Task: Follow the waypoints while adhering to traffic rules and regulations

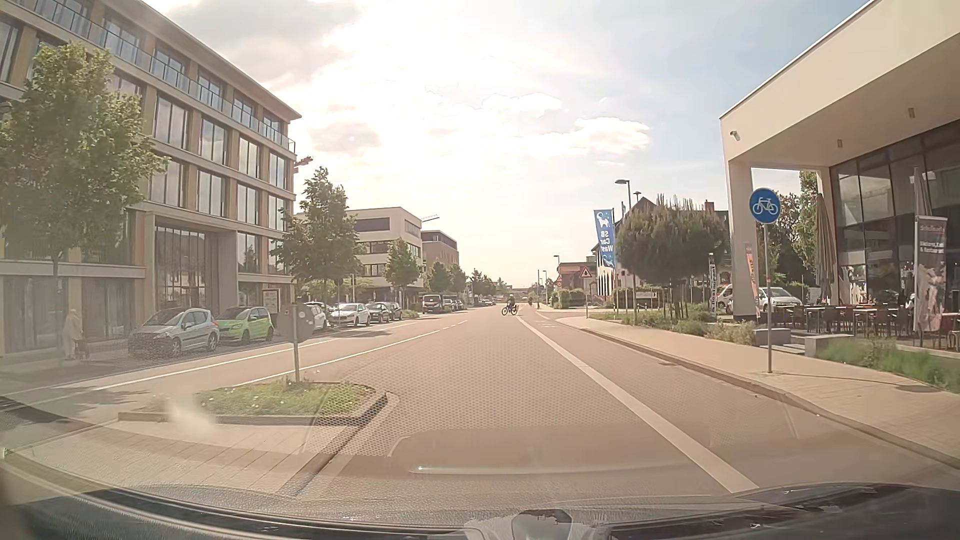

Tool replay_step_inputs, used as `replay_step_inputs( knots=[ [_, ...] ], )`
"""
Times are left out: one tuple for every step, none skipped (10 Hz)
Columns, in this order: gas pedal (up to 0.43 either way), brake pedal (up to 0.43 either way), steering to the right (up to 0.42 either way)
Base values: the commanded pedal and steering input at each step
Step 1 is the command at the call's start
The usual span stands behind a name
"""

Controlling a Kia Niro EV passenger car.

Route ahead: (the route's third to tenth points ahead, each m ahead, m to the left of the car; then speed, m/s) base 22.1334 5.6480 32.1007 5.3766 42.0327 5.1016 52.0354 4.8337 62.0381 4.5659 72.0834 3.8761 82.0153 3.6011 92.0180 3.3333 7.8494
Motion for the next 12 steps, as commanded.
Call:
replay_step_inputs(
  knots=[
    [0.02, 0.0, -0.004],
    [0.028, 0.0, -0.004],
    [0.028, 0.0, -0.004],
    [0.028, 0.0, -0.004],
    [0.039, 0.0, -0.003],
    [0.047, 0.0, -0.003],
    [0.047, 0.0, -0.003],
    [0.047, 0.0, -0.003],
    [0.059, 0.0, -0.003],
    [0.059, 0.0, -0.003],
    [0.059, 0.0, -0.003],
    [0.059, 0.0, -0.002]
  ],
)
